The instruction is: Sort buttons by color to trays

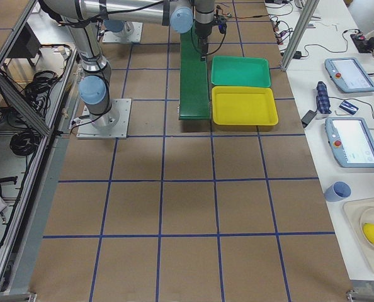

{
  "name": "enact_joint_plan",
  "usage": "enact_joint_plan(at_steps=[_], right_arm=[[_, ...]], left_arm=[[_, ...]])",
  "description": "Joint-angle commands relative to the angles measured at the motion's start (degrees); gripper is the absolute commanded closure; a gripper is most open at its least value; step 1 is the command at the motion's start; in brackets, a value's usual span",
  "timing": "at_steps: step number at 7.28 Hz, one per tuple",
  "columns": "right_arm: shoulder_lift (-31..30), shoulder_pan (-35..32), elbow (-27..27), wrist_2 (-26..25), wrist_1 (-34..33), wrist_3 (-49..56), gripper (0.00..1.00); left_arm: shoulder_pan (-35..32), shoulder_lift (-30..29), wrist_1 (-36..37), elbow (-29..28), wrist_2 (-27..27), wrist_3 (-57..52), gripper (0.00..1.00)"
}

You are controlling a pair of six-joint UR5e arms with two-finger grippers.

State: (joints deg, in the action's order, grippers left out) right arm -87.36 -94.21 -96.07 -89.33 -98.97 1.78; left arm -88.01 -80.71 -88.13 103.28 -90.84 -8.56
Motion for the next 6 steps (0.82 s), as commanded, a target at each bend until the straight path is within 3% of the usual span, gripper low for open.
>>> enact_joint_plan(at_steps=[1,2,5,6], right_arm=[[-0.53,0.07,0.09,-0.23,0.26,-0.02,0.0],[-1.23,0.08,0.18,-0.23,0.53,-0.02,0.0],[-2.38,0.34,0.88,-0.4,1.05,-0.2,0.0],[-3.25,0.16,1.14,-2.93,0.88,-0.2,0.0]], left_arm=[[2.91,0.47,-0.63,-0.01,-0.13,-0.23,0.0],[5.54,0.56,-1.68,-0.01,0.05,-0.32,0.0],[5.22,-0.32,-2.13,-0.88,0.13,0.38,0.0],[5.3,-0.84,-1.35,-0.97,0.05,-0.66,0.0]])
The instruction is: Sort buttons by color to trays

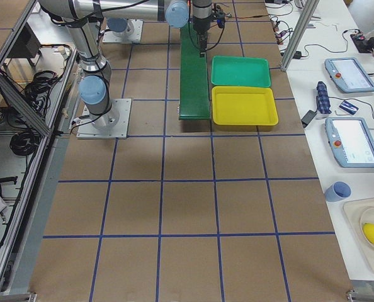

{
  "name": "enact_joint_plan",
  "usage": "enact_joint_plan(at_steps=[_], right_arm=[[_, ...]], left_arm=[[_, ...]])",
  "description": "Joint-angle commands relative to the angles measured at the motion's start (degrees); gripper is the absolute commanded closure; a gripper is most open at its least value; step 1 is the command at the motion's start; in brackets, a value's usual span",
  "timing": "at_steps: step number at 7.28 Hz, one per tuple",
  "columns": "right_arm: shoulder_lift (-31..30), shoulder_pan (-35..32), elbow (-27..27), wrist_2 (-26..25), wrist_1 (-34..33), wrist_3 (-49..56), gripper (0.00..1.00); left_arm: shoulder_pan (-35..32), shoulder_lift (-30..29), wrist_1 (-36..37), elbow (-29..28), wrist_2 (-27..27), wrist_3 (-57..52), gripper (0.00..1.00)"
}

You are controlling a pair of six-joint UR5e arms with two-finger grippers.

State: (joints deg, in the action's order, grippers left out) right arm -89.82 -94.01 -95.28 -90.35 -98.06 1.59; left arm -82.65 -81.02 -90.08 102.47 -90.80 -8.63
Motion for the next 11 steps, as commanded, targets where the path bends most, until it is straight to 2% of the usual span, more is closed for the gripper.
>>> enact_joint_plan(at_steps=[1,3,5,6,7,10,11], right_arm=[[-1.76,-0.03,0.44,-3.58,-0.2,-0.01,0.0],[-1.94,-0.12,0.44,-2.82,-0.11,-0.01,0.0],[-2.29,-0.47,0.36,-0.72,-0.2,-0.27,0.0],[-2.12,-0.47,0.44,3.56,-0.55,-0.36,0.0],[-2.03,-0.47,0.44,4.04,-0.72,-0.36,0.0],[-2.03,-0.38,0.09,3.52,-0.64,-0.27,0.0],[-2.03,-0.38,-0.34,3.17,-0.11,-0.45,0.0]], left_arm=[[1.51,-0.45,1.04,-0.17,-0.08,-2.34,0.0],[10.34,-2.37,5.85,-0.08,0.01,-9.26,0.0],[18.9,-7.46,11.57,-0.34,-0.08,-17.52,0.0],[20.58,-10.27,17.51,-0.34,-0.08,-20.78,0.0],[21.47,-13.69,23.39,-0.34,-0.08,-21.16,0.0],[24.97,-23.88,33.35,-1.65,0.01,-25.17,0.0],[26.91,-26.88,34.26,-2.44,0.1,-27.47,0.0]])
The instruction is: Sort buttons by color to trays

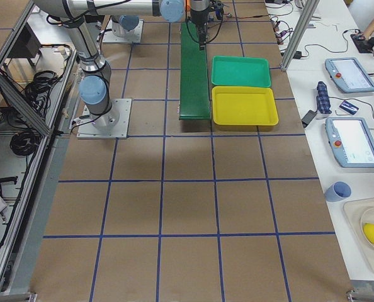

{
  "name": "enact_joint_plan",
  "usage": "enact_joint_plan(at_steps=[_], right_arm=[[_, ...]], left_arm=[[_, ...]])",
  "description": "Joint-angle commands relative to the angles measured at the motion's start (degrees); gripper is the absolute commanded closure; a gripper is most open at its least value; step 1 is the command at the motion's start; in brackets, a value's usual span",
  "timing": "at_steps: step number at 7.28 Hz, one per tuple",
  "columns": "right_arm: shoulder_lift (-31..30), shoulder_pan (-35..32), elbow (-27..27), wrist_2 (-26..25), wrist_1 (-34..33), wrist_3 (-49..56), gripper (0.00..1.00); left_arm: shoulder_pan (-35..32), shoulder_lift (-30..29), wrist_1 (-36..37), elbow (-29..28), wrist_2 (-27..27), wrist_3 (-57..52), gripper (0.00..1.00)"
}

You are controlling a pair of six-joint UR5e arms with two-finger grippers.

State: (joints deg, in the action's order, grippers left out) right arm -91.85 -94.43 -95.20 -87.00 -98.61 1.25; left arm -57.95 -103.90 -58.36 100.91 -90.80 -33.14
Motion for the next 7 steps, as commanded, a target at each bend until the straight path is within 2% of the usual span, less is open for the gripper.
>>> enact_joint_plan(at_steps=[1,4,6,7], right_arm=[[-0.09,-0.05,0.01,-0.27,0.61,-0.11,0.0],[-0.26,0.04,0.1,-0.27,-0.18,-0.11,0.0],[-0.44,-0.05,0.01,-4.9,-0.62,-0.02,0.0],[-0.44,-0.05,-0.08,-5.02,-0.62,0.15,0.0]], left_arm=[[3.27,-6.47,2.98,-1.76,0.19,-3.76,0.0],[3.63,-12.1,4.48,-5.8,-0.07,-3.6,0.0],[3.72,-13.6,4.48,-6.34,0.01,-3.25,0.0],[4.59,-14.04,4.4,-6.17,0.01,-2.81,0.0]])
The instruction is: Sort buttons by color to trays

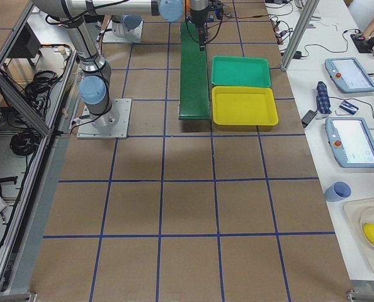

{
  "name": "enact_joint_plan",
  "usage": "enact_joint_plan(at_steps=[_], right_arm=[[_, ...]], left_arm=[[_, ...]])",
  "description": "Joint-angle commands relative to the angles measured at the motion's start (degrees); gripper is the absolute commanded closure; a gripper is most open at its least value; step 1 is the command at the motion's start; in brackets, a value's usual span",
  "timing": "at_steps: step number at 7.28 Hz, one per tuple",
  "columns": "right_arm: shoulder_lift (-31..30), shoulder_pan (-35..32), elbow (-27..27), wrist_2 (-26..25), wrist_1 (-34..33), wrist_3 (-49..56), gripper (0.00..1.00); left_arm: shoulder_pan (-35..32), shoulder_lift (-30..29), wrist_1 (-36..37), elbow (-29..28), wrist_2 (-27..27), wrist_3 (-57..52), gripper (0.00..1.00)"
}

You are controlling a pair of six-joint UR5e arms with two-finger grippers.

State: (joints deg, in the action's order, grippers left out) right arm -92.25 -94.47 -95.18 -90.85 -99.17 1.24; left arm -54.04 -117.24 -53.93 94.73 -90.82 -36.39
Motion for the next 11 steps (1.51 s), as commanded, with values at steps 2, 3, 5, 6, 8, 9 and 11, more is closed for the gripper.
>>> enact_joint_plan(at_steps=[2,3,5,6,8,9,11], right_arm=[[-0.12,-0.02,0.17,-1.26,-2.33,0.42,0.0],[-0.12,-0.02,0.26,-1.26,-2.34,0.6,0.0],[-0.04,0.33,0.35,-0.57,-2.43,0.17,0.0],[-0.12,0.34,0.35,-0.91,-2.26,0.07,0.0],[-0.12,0.16,0.17,-1.0,-1.55,0.07,0.0],[-0.21,0.16,0.08,-1.09,-1.38,0.16,0.0],[0.05,0.07,-0.79,-0.65,-1.11,0.25,0.0]], left_arm=[[2.1,-2.2,-0.03,-0.16,-0.06,0.44,0.0],[2.1,-2.21,-0.21,-0.16,-0.06,1.14,0.0],[2.1,-2.21,-0.38,-0.16,0.11,1.67,0.0],[2.1,-2.21,-0.3,-0.16,0.64,1.85,0.0],[2.36,-2.38,-0.3,0.45,0.9,2.72,0.0],[2.36,-2.38,-0.3,0.63,0.99,2.82,0.0],[2.54,-2.73,-0.3,0.72,0.82,3.34,0.0]])
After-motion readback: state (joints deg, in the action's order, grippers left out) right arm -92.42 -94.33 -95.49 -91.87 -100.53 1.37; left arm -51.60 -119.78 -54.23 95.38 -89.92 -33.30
